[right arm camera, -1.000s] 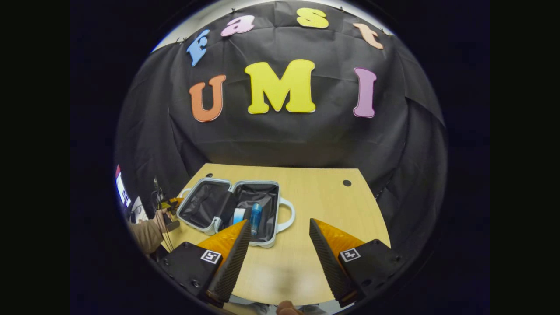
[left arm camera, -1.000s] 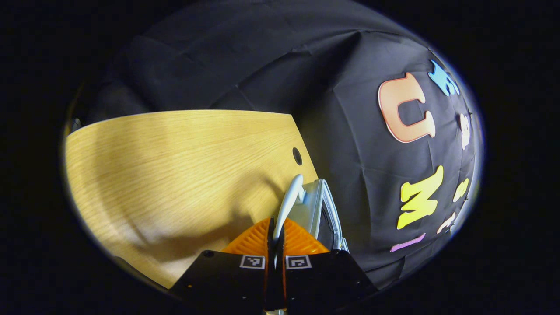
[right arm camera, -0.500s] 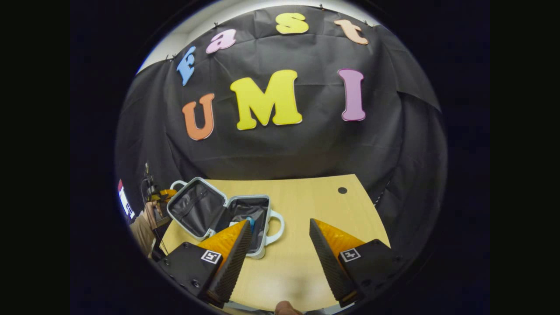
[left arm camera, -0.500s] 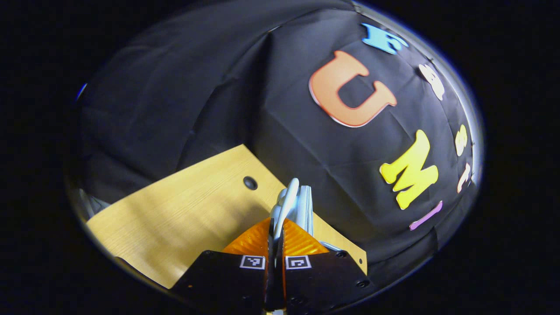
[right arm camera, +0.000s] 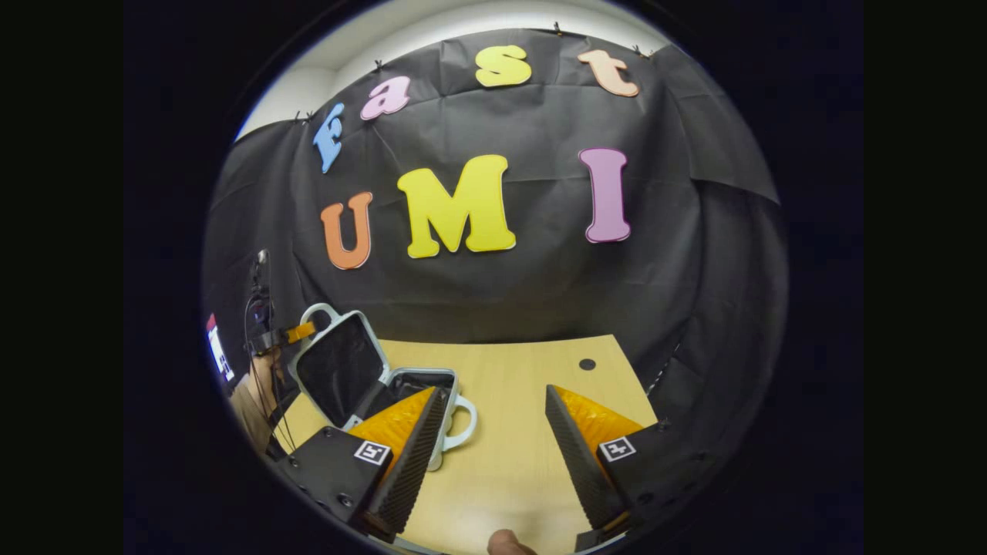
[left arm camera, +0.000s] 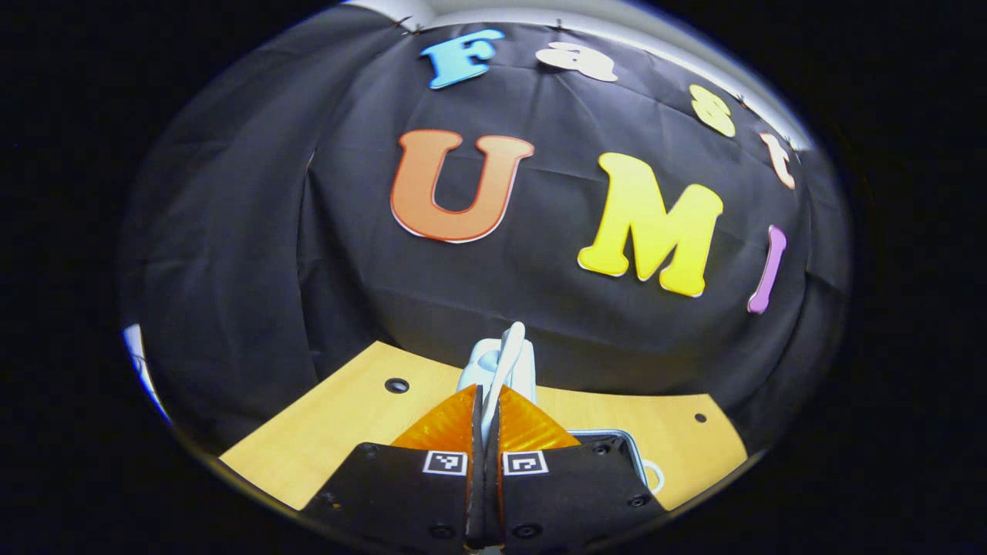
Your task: First open the suitcase, pack the skin care products into it, and then close the suitcase.
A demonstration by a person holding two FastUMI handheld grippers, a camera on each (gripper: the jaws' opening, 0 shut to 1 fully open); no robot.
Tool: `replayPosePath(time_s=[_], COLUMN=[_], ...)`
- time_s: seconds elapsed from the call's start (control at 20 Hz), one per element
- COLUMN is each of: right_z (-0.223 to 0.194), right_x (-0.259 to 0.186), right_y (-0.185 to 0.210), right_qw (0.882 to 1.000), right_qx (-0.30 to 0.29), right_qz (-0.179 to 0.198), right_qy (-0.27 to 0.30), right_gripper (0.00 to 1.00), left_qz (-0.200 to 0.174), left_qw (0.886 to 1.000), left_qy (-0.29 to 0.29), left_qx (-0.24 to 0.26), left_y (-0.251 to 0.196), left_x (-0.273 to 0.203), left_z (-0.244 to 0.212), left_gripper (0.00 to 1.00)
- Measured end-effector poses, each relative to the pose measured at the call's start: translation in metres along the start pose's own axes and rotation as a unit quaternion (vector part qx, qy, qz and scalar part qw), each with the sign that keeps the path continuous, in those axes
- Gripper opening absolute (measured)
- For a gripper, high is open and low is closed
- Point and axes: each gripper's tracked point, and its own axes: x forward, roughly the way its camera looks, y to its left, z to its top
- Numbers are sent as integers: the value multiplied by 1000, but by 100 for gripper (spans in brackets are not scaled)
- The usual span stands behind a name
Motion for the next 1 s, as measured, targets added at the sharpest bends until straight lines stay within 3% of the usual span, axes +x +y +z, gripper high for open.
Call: replayPosePath(time_s=[0.2,0.35,0.6,1.0], right_z=[15,34,24,13], right_x=[-4,-4,-8,-16], right_y=[-28,-42,-64,-115], right_qw=[999,997,996,992], right_qx=[-28,-36,-44,-56], right_qz=[-31,-51,-68,-108], right_qy=[-30,-51,-43,-33], right_gripper=[80,78,79,80], left_qz=[-3,-16,-48,-65], left_qw=[1000,996,989,968], left_qy=[-4,-14,7,63], left_qx=[28,84,139,235], left_y=[-64,-108,-182,-252], left_x=[-10,-11,-10,17], left_z=[-5,-20,-70,-161], left_gripper=[3,3,4,4])
